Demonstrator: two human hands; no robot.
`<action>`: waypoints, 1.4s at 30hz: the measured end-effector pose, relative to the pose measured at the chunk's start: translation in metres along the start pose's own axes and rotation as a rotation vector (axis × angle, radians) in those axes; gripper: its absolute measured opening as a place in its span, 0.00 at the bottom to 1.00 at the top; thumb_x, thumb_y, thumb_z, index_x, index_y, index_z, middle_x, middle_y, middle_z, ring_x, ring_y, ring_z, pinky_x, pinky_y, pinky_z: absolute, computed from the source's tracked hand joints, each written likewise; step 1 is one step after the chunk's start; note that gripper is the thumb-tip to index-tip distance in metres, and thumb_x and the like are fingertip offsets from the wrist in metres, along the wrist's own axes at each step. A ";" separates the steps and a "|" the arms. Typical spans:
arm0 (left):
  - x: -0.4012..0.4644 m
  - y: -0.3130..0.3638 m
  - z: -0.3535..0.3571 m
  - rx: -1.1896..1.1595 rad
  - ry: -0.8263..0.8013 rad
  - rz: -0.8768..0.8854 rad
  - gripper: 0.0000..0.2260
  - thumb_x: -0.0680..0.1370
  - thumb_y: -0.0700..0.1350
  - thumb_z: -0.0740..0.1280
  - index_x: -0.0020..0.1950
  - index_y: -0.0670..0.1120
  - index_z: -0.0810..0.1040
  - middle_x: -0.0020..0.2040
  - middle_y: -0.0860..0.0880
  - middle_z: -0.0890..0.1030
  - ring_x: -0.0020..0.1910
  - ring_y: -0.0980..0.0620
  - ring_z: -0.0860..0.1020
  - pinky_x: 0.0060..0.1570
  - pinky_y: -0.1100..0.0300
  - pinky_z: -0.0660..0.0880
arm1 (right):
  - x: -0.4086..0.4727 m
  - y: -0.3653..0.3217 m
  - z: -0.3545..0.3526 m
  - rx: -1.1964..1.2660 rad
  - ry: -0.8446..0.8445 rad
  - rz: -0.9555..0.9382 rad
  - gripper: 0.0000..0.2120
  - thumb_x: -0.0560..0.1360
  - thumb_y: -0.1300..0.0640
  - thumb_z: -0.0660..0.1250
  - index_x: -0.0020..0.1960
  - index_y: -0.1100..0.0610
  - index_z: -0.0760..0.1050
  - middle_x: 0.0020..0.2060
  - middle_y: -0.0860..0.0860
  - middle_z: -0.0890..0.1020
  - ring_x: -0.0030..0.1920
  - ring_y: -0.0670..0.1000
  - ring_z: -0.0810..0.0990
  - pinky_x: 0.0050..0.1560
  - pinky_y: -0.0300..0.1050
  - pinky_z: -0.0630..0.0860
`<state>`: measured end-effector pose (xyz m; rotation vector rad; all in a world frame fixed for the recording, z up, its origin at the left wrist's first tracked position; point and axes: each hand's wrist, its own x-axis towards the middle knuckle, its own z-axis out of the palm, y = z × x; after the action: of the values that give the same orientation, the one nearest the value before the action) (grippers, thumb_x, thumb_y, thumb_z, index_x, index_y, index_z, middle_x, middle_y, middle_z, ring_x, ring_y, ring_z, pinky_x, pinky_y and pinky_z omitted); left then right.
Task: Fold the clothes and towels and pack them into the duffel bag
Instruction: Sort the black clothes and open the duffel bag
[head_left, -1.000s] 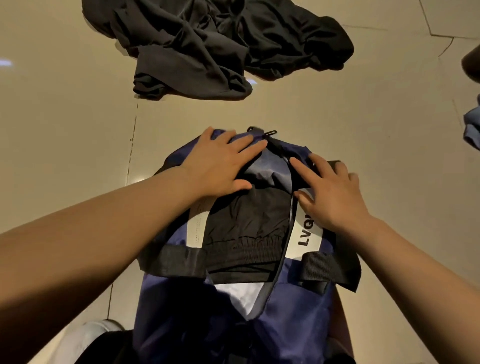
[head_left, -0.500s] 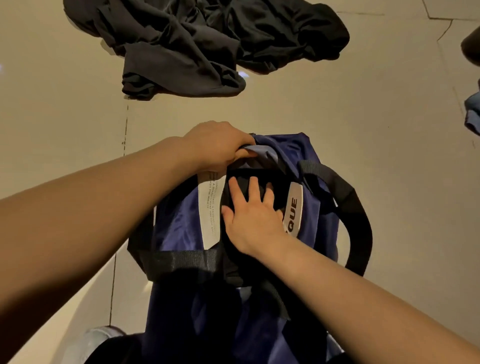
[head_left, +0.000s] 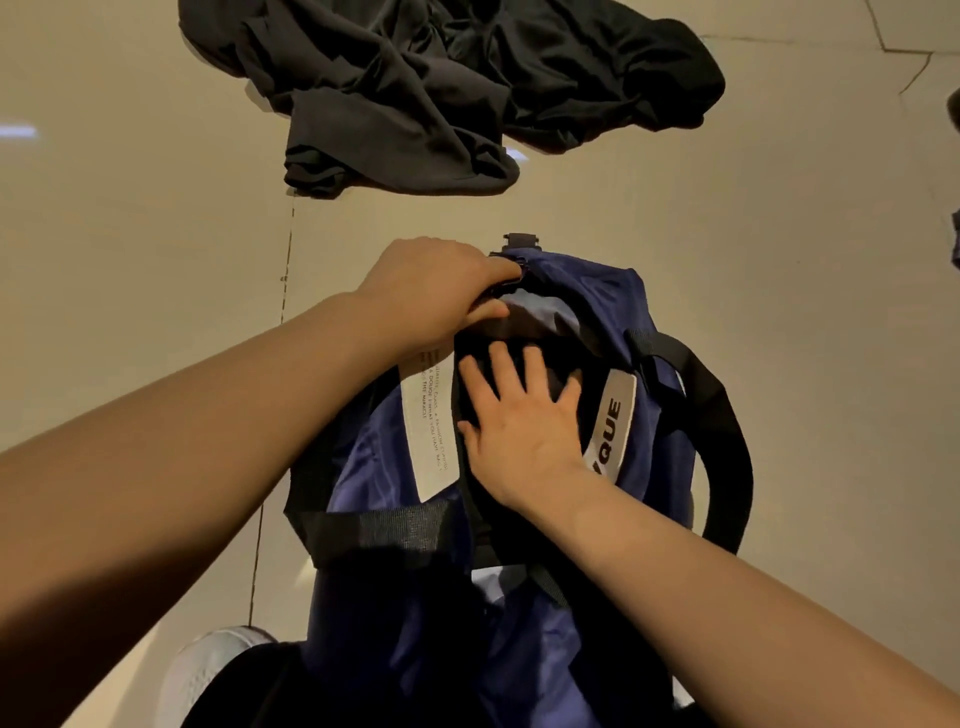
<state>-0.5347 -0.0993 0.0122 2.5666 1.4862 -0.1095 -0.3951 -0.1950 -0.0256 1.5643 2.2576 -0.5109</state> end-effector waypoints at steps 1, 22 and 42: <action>-0.007 -0.004 0.005 -0.024 0.030 0.005 0.24 0.79 0.56 0.61 0.75 0.54 0.64 0.64 0.46 0.76 0.60 0.42 0.75 0.50 0.48 0.74 | 0.000 -0.002 0.003 -0.017 0.018 -0.095 0.29 0.82 0.46 0.51 0.79 0.49 0.44 0.78 0.51 0.46 0.77 0.56 0.43 0.69 0.71 0.50; -0.125 0.013 0.035 -0.410 0.232 -0.481 0.41 0.72 0.56 0.72 0.79 0.53 0.54 0.78 0.42 0.56 0.73 0.38 0.61 0.66 0.40 0.65 | -0.022 -0.010 0.015 -0.084 -0.354 -0.207 0.34 0.80 0.36 0.48 0.75 0.41 0.30 0.74 0.50 0.27 0.74 0.59 0.29 0.68 0.76 0.46; -0.205 0.055 -0.025 -1.331 0.512 -0.559 0.22 0.72 0.27 0.68 0.38 0.57 0.79 0.37 0.57 0.81 0.37 0.62 0.79 0.41 0.71 0.75 | -0.136 0.079 -0.048 1.591 0.199 0.375 0.33 0.68 0.81 0.60 0.62 0.50 0.73 0.56 0.51 0.80 0.50 0.51 0.81 0.38 0.36 0.79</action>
<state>-0.5901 -0.2959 0.0736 1.1114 1.5281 1.1137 -0.2792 -0.2568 0.0728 2.5728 1.3408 -2.4221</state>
